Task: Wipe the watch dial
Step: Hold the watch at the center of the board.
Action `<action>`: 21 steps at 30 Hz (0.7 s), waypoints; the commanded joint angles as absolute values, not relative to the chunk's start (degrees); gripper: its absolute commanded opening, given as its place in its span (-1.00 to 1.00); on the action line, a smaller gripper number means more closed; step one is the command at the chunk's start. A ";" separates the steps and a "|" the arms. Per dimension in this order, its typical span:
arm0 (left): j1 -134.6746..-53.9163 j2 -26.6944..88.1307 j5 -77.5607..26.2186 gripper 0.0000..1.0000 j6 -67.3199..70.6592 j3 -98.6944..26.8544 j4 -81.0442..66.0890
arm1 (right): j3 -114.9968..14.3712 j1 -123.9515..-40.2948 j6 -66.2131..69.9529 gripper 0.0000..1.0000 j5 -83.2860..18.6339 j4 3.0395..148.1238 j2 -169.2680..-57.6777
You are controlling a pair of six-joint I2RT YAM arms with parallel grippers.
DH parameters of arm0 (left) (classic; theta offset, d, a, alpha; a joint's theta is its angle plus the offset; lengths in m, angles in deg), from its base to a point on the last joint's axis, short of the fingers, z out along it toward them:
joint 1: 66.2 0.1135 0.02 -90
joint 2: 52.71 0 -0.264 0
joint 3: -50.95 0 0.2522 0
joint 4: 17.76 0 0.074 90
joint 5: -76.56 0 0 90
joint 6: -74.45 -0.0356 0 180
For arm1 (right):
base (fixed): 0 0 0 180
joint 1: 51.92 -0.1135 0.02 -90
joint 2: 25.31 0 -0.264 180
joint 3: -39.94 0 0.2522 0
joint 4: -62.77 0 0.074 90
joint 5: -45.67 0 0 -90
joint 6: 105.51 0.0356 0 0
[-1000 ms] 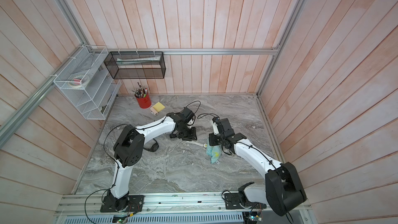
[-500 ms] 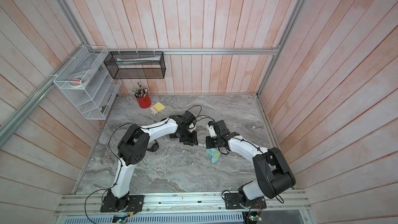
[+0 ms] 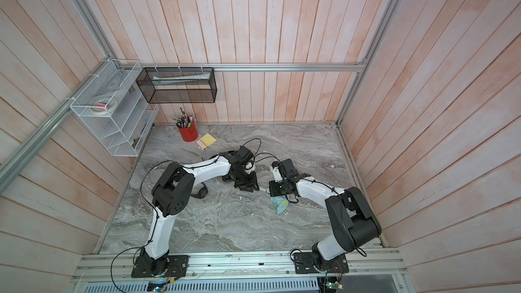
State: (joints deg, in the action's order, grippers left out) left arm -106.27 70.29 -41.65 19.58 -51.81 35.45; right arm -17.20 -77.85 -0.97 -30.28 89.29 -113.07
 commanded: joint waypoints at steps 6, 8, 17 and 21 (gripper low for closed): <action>-105.98 67.50 -39.92 -0.28 19.44 -51.21 32.17 | -15.44 -77.85 -1.30 -1.00 -30.64 89.76 -113.38; -106.01 67.90 -39.75 -0.31 18.88 -52.75 32.53 | -15.23 -77.85 -1.28 -1.00 -30.57 89.63 -113.30; -105.96 70.13 -34.20 -0.36 15.85 -58.35 37.48 | -14.30 -77.85 -0.75 -1.00 -30.14 88.95 -112.99; -106.00 72.78 -34.71 -0.37 15.50 -59.96 39.59 | -14.38 -77.85 -0.78 -1.00 -29.95 88.95 -113.20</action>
State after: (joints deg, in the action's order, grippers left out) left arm -106.23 69.79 -35.86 16.98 -58.52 36.76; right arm -15.75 -77.85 -0.88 -29.82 86.84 -113.03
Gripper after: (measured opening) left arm 0.316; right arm 0.053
